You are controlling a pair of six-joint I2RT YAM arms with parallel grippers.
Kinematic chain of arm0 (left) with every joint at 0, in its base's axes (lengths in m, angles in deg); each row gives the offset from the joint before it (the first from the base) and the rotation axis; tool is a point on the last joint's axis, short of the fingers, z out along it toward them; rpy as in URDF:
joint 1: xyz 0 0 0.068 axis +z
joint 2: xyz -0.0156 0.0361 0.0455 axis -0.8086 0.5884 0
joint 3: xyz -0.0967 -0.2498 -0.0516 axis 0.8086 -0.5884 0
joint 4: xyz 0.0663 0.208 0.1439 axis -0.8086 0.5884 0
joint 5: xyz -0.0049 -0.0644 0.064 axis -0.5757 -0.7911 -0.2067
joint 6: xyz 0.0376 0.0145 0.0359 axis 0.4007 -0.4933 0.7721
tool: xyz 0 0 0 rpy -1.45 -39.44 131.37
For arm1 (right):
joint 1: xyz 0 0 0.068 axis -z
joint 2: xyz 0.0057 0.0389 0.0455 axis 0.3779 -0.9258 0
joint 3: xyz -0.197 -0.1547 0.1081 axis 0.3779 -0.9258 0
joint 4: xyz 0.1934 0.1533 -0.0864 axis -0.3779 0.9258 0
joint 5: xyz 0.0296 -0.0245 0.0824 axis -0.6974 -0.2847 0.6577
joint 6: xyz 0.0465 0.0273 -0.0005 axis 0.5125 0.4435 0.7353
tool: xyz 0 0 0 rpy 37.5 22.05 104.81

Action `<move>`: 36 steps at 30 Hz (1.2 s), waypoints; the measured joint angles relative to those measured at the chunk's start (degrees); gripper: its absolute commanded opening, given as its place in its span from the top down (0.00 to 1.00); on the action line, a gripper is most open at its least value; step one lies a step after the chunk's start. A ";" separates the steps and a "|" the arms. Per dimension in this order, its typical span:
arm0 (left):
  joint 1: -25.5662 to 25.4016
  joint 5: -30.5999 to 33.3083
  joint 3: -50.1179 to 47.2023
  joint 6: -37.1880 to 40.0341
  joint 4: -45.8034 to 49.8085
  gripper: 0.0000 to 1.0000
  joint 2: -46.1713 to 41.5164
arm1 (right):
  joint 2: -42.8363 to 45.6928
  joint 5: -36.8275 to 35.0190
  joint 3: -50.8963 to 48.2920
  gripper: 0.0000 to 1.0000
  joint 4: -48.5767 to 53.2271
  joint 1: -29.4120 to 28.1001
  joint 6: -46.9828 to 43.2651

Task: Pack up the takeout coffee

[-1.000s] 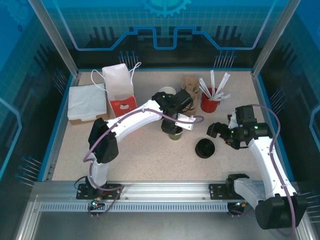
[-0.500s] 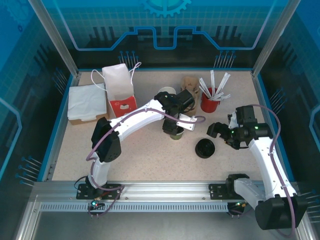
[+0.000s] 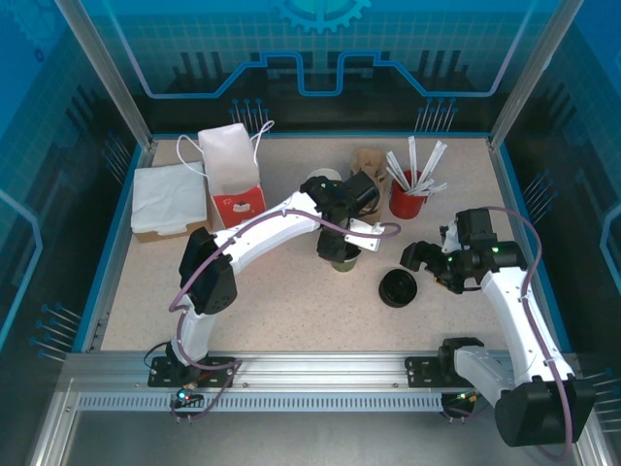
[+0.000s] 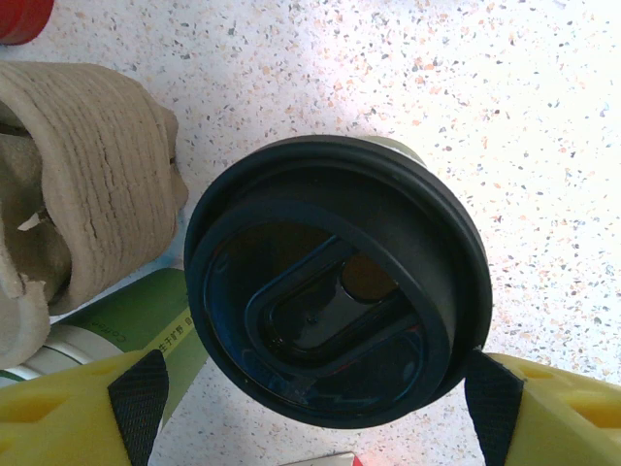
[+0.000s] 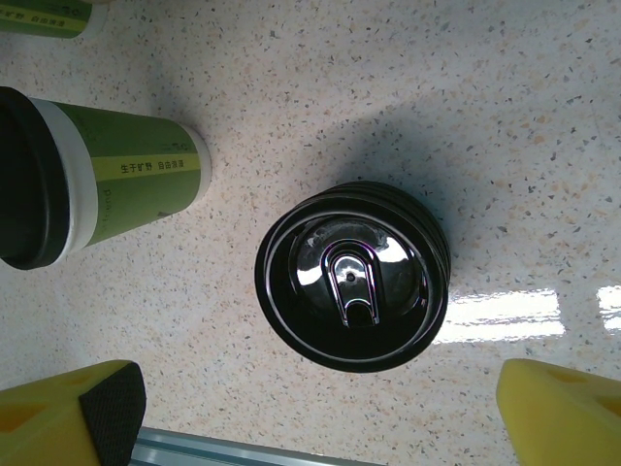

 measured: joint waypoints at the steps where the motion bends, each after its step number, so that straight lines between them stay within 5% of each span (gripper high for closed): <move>1: 0.00 -0.02 0.00 0.02 0.02 0.15 0.00 | 0.02 0.02 -0.07 0.05 -0.02 0.00 -0.02; 13: 0.02 -2.69 -0.09 -2.14 -0.13 0.13 -1.09 | -0.02 1.42 -0.24 0.06 -0.04 0.37 -0.26; 22: 1.79 -7.87 -9.29 -13.94 -7.39 0.14 -19.69 | -3.06 5.60 2.64 0.16 -1.99 -0.09 0.52; 28: 3.30 -7.91 -18.21 -35.28 -14.60 0.15 -30.86 | -7.56 5.95 5.57 0.14 -4.68 -5.60 1.77; 36: 7.56 -12.20 -35.74 -77.35 -25.22 0.22 -37.33 | -18.32 4.87 12.24 0.14 -8.83 -13.25 2.69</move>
